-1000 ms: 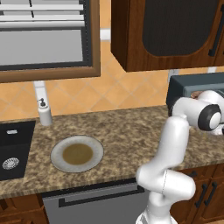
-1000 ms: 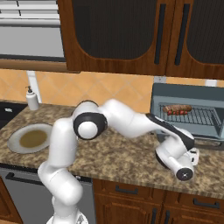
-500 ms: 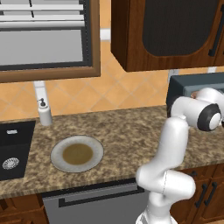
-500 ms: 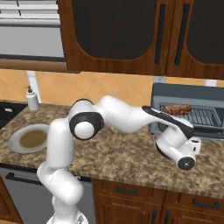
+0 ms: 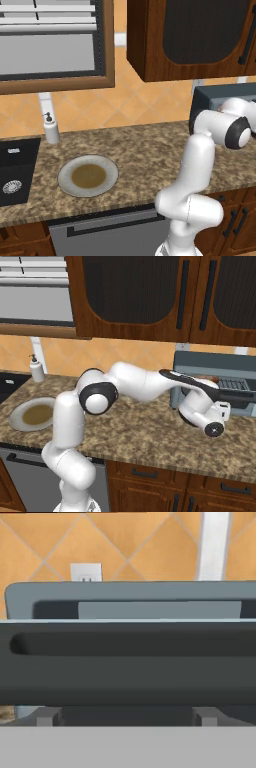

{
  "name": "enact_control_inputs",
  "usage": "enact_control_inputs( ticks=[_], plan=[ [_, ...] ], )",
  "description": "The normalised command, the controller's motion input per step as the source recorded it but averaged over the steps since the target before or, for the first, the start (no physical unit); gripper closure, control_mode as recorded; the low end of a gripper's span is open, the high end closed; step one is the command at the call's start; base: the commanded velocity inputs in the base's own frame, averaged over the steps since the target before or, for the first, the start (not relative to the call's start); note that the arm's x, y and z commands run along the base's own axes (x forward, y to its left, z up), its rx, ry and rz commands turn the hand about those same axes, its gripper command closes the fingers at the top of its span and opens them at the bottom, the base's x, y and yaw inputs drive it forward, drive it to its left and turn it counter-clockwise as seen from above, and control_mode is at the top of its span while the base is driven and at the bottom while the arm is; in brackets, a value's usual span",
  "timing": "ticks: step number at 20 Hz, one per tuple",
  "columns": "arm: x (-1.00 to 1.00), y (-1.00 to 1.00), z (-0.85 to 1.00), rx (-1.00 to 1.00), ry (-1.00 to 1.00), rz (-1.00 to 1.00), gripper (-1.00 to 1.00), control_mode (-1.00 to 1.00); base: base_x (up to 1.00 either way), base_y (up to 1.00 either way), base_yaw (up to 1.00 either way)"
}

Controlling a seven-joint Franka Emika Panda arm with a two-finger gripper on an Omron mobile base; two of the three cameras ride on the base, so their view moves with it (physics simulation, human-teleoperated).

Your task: Pick up the kebab skewer and baguette bread, and place them inside the toaster oven. Close the toaster oven door and start by setting the timer.

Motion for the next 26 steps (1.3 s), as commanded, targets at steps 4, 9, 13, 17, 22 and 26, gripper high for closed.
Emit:
enact_control_inputs(
  ticks=[4,9,13,17,22,26],
  plan=[
    [0.30,-0.01,0.26,0.01,-0.03,0.00,-1.00,-1.00,0.00,0.00,0.00],
    [0.31,0.00,0.17,0.00,-0.04,0.00,-1.00,-1.00,0.00,0.00,0.00],
    [0.33,0.00,0.08,0.00,-0.05,0.00,-1.00,-1.00,0.00,0.00,0.00],
    [0.40,0.00,0.00,0.00,-0.03,0.00,-1.00,-1.00,0.00,0.00,0.00],
    [0.40,0.00,0.00,0.01,0.00,0.00,-1.00,-1.00,0.00,0.00,0.00],
    [0.29,0.00,0.00,0.00,0.00,0.00,-1.00,-1.00,0.00,0.00,0.00]
  ],
)
